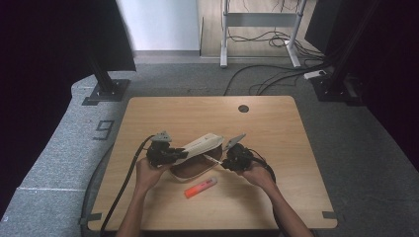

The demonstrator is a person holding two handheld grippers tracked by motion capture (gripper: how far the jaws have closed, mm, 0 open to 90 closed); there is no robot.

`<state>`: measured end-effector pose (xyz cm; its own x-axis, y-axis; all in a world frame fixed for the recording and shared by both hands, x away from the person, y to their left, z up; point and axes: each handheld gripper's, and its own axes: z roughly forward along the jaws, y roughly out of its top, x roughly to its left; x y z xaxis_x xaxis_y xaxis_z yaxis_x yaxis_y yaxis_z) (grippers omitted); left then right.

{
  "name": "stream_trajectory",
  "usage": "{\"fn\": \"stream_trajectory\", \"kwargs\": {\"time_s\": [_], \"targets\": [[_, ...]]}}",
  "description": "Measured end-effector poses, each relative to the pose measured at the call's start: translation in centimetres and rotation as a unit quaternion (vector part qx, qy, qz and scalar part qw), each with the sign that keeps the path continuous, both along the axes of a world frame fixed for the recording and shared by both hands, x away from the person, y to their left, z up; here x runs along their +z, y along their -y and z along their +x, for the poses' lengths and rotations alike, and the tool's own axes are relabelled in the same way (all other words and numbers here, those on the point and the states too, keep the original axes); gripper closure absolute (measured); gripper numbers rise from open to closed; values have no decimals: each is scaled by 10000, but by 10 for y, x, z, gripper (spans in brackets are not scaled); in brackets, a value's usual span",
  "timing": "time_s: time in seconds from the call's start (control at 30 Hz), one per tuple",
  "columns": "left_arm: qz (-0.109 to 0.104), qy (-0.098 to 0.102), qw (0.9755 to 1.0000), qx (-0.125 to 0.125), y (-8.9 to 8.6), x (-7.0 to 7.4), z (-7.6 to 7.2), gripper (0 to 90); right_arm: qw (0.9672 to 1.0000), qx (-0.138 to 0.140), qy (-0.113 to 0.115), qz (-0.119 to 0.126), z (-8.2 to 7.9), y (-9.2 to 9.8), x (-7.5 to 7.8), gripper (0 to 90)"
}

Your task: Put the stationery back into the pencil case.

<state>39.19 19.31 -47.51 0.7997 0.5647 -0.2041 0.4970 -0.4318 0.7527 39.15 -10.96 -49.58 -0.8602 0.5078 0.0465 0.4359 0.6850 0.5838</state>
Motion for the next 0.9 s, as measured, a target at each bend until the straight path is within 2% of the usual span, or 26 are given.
{"fn": "stream_trajectory", "kwargs": {"time_s": [0.33,0.9], "targets": [[-23,-4,10000,-6,0,0,0,773,9998,162,21,-69,9,-20,-2,782],[-76,-54,10000,-27,0,-1,1,772,9994,253,152,-171,25,-45,-7,782]]}}
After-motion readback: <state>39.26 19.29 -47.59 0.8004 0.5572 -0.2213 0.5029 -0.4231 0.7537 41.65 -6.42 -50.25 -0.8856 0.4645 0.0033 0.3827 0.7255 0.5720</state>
